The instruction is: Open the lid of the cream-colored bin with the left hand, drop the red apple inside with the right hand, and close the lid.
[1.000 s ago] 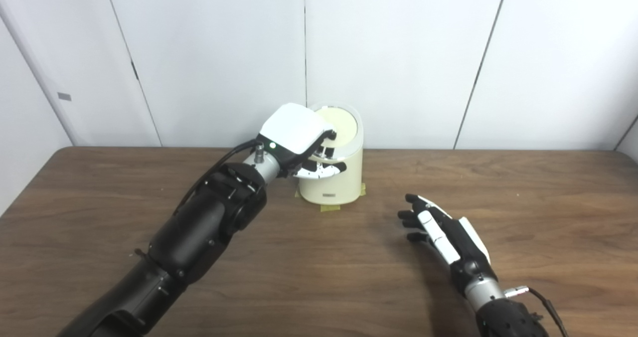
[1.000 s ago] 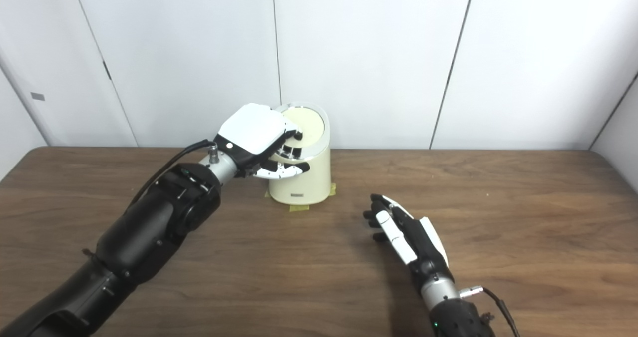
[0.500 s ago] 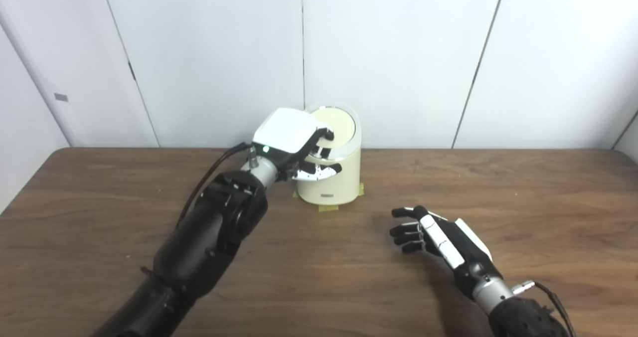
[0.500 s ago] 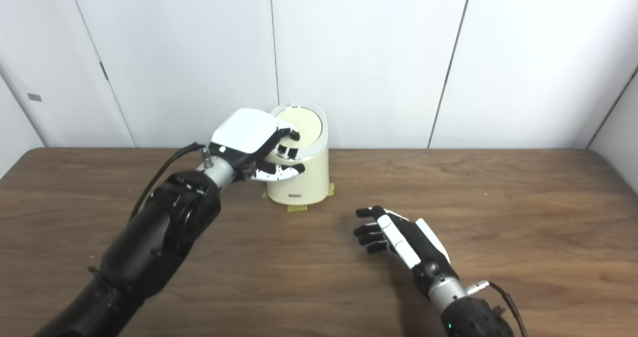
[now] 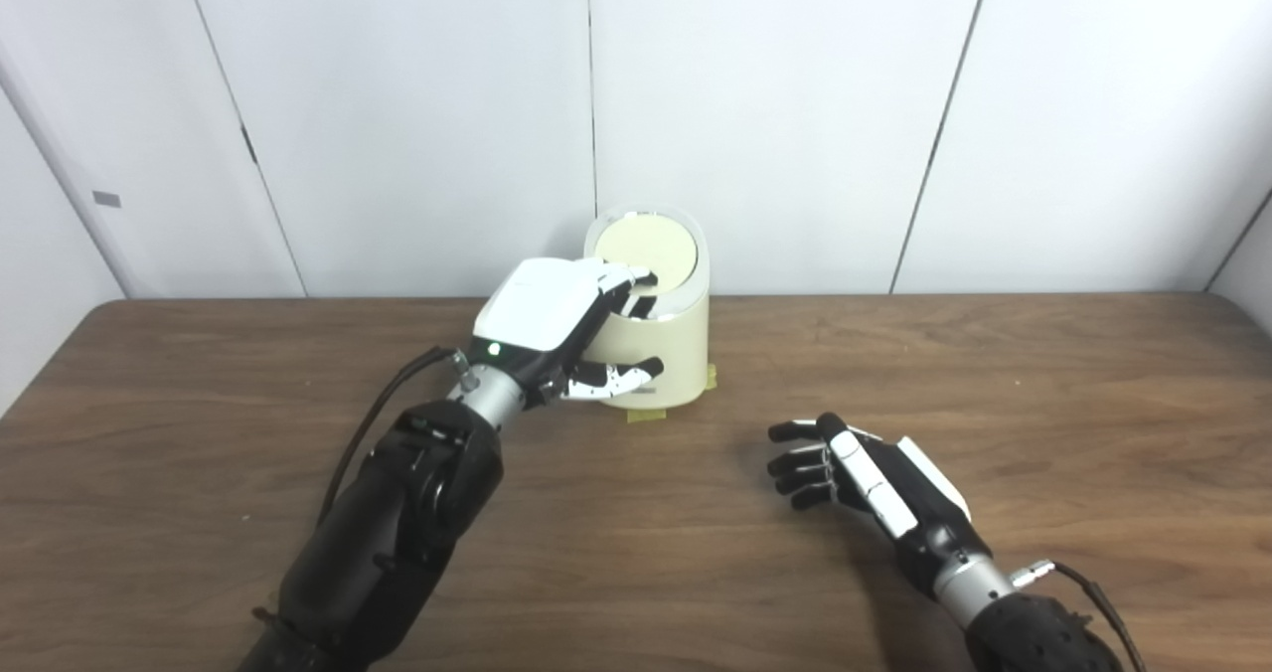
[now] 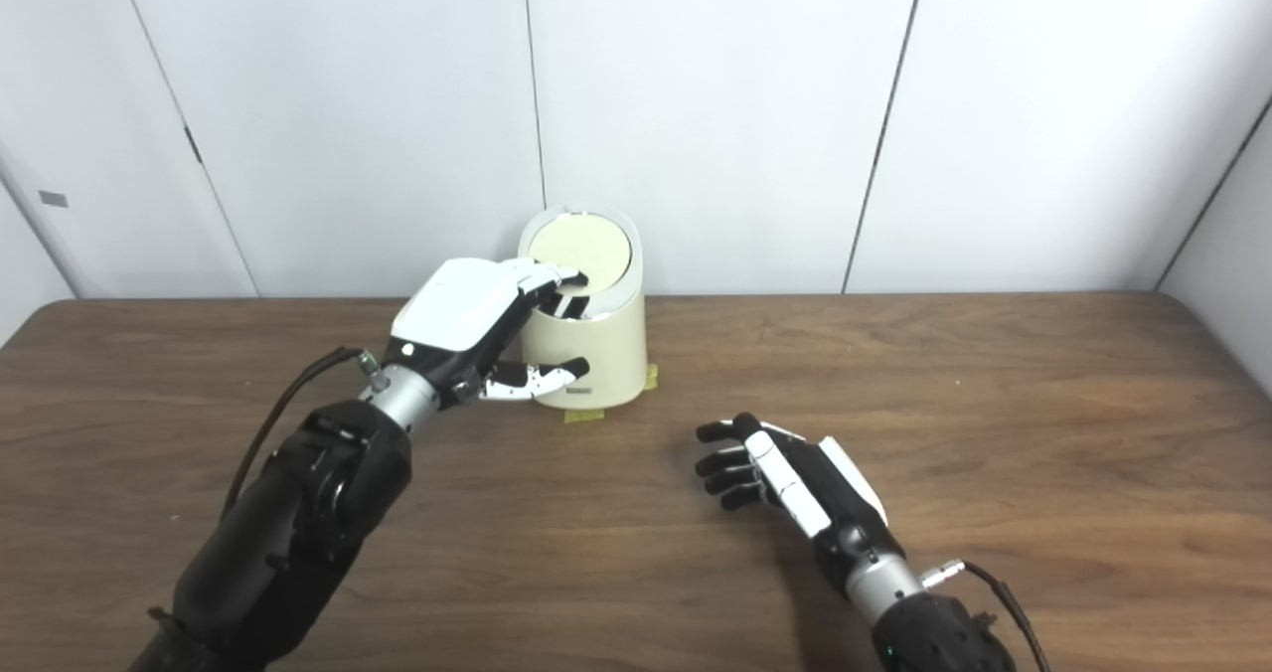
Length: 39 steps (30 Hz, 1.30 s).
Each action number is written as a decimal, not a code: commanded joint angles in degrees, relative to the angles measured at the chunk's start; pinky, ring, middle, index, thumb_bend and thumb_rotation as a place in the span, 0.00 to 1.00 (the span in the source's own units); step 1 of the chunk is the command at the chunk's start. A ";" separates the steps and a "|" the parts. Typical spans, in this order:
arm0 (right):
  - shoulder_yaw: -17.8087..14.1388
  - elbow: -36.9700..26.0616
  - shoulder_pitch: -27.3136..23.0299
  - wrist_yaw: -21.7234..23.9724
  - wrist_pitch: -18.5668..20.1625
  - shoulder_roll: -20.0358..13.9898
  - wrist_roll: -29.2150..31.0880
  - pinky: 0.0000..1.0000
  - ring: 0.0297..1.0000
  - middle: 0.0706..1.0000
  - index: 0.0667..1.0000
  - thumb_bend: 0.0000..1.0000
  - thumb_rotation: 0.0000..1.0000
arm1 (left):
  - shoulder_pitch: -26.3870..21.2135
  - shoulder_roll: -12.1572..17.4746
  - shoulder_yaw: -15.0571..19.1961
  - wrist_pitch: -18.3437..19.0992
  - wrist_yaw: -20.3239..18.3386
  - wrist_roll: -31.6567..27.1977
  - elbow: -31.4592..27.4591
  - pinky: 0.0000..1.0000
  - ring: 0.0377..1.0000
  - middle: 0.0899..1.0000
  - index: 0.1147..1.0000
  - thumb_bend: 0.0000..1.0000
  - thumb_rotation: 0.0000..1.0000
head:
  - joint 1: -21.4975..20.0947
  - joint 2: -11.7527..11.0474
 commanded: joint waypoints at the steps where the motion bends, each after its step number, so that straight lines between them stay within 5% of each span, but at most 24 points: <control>1: 0.17 -0.33 -1.37 -0.11 -0.40 0.27 -0.42 0.59 0.63 0.60 0.69 0.41 1.00 | -1.33 0.64 0.26 0.12 0.05 0.21 1.00 0.85 0.87 0.85 0.86 0.47 0.49 | 0.01 0.03; 15: -0.43 1.80 -2.54 -1.74 -2.14 1.32 -0.82 0.58 0.62 0.58 0.68 0.37 1.00 | -8.68 0.26 2.36 -1.21 3.21 -0.28 2.11 0.84 0.88 0.85 0.85 0.50 0.61 | 0.60 -1.61; 24: -0.38 5.08 -3.86 -2.70 -4.69 1.98 -1.33 0.58 0.62 0.58 0.68 0.37 1.00 | -14.01 0.51 3.48 1.07 -2.27 0.14 -3.39 0.86 0.89 0.86 0.86 0.49 0.62 | 0.96 -2.88; 34: -1.30 6.37 -4.95 -2.90 -5.78 2.71 -0.22 0.60 0.62 0.59 0.68 0.37 0.99 | -15.23 0.41 6.35 1.00 -3.58 -2.37 -8.07 0.74 0.87 0.86 0.85 0.48 0.60 | 1.17 -3.88; 39: -2.20 5.66 -4.71 -3.40 -6.14 3.25 0.14 0.60 0.63 0.58 0.69 0.39 0.96 | -13.48 -1.73 10.43 8.10 -7.32 -7.03 -11.92 0.79 0.89 0.88 0.85 0.50 0.62 | 1.04 -3.92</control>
